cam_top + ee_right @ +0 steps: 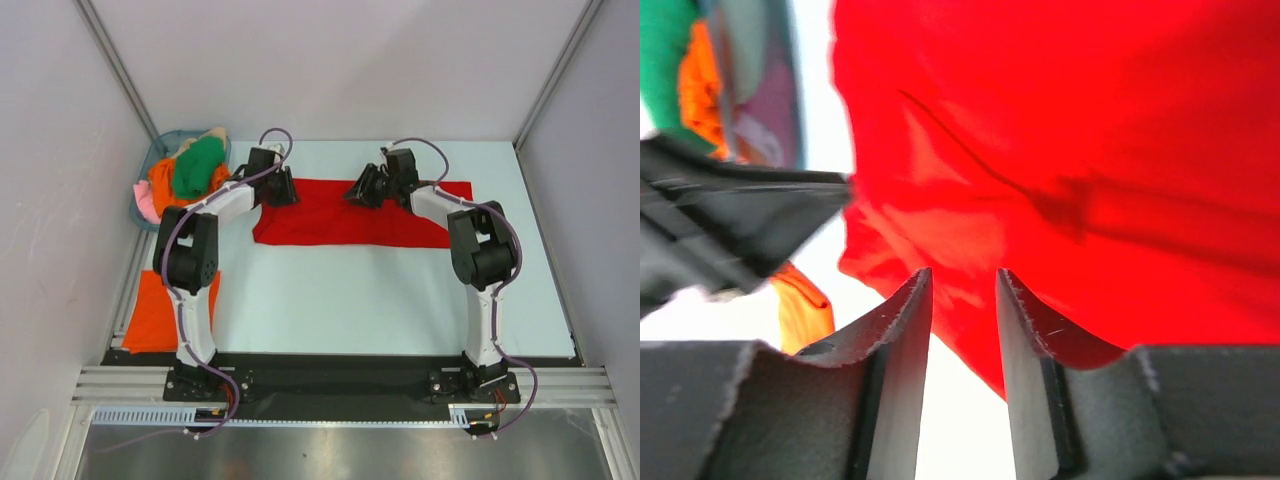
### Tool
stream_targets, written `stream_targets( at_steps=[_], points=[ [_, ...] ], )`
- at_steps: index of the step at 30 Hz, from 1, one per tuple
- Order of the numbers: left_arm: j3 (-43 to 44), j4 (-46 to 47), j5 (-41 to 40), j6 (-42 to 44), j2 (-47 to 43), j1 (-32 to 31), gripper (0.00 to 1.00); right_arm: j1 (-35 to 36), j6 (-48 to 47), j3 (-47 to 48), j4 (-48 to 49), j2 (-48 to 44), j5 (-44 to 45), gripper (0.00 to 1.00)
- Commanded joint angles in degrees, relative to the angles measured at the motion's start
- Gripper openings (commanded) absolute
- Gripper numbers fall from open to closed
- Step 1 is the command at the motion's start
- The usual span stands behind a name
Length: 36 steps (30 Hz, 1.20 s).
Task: Fold and stack the t-shirts
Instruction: Fold the tshirt
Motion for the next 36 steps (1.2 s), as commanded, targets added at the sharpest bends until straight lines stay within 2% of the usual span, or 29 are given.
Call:
stream_targets(
  at_steps=[1, 5, 10, 12, 14, 16, 17, 18, 20, 21, 24, 28, 32, 36],
  points=[
    [2.3, 2.1, -2.1, -2.7, 4.2, 0.3, 0.36, 1.6, -2.6, 5.9, -2.6, 2.6, -3.1, 0.37],
    [5.6, -1.8, -5.5, -1.3, 7.3, 0.4, 0.36, 2.4, 0.9, 10.1, 1.7, 9.2, -5.9, 0.36],
    [6.0, -2.7, -10.0, 2.0, 4.3, 0.4, 0.4, 2.3, 1.4, 10.0, 2.8, 12.5, -6.1, 0.37],
    [7.6, -5.8, -12.6, 3.0, 3.6, 0.6, 0.42, 1.7, 1.1, 9.4, 2.8, 12.9, -6.4, 0.38],
    [7.1, -7.1, -13.9, 3.1, -0.7, 0.5, 0.45, 1.3, -0.5, 9.4, 1.2, 12.1, -6.3, 0.38],
    [3.8, -6.4, -15.6, 2.4, -5.1, 0.2, 0.53, 0.3, -3.4, 9.5, -0.4, 10.5, -5.4, 0.4],
    [2.6, -6.2, -16.4, 2.2, -7.7, -0.4, 0.54, -0.2, -4.7, 9.7, -3.8, 9.3, -4.9, 0.41],
    [-0.4, -6.0, -17.6, 1.7, -12.0, -0.6, 0.58, -0.5, -5.7, 9.6, -5.2, 6.8, -4.2, 0.47],
    [-5.0, -4.6, -18.0, -2.6, -16.8, -1.0, 0.59, -1.9, -8.5, 9.1, -9.6, 3.5, -2.0, 0.57],
    [-10.6, -3.7, -18.8, -5.8, -21.5, -1.1, 0.59, -2.6, -9.3, 8.7, -11.4, 0.1, 0.1, 0.67],
    [-21.9, -0.1, -24.2, -12.2, -29.5, -2.4, 0.6, -5.0, -11.3, 4.8, -16.2, -6.9, 2.4, 0.75],
    [-31.2, 0.5, -31.5, -22.1, -34.1, -6.8, 0.64, -11.1, -10.0, -7.6, -16.1, -17.1, 4.3, 0.8],
    [-37.9, 3.4, -30.9, -32.9, -34.2, -8.5, 0.65, -20.1, -9.1, -21.4, -14.7, -26.3, 6.5, 0.8],
    [-38.6, 4.8, -31.5, -36.3, -30.8, -8.4, 0.67, -27.2, -6.8, -28.9, -13.6, -32.1, 6.9, 0.79]
  ],
)
